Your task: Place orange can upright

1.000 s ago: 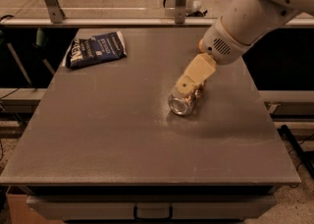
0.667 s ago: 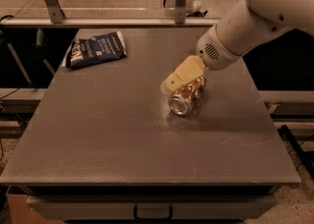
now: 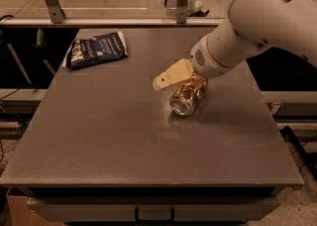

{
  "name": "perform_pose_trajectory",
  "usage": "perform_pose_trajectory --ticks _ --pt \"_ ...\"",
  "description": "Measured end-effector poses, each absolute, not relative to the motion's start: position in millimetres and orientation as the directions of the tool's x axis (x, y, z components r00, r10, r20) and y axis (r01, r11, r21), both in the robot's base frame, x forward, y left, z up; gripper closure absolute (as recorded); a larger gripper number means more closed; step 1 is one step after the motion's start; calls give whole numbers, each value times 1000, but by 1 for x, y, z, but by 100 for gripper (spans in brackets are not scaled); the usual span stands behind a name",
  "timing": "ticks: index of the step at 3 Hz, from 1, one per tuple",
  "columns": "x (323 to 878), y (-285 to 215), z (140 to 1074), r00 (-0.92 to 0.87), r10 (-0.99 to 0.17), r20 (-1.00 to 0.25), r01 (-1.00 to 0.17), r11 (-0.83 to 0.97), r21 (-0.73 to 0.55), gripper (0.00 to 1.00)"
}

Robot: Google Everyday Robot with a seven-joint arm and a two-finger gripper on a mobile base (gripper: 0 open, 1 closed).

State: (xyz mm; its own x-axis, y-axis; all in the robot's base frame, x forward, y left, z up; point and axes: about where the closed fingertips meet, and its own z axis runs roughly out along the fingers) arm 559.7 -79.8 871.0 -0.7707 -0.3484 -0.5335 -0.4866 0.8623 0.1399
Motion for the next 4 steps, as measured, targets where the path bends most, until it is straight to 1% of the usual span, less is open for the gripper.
perform_pose_trajectory --ticks 1,2,3,4 --pt "568 -88 863 -825 -303 -478 -388 917 89 0" --pt "577 -93 851 -895 -191 -403 -248 964 94 0" --pt "582 -93 831 -946 -24 -323 -74 987 144 0" --pt "585 -85 820 -955 137 -263 84 975 203 18"
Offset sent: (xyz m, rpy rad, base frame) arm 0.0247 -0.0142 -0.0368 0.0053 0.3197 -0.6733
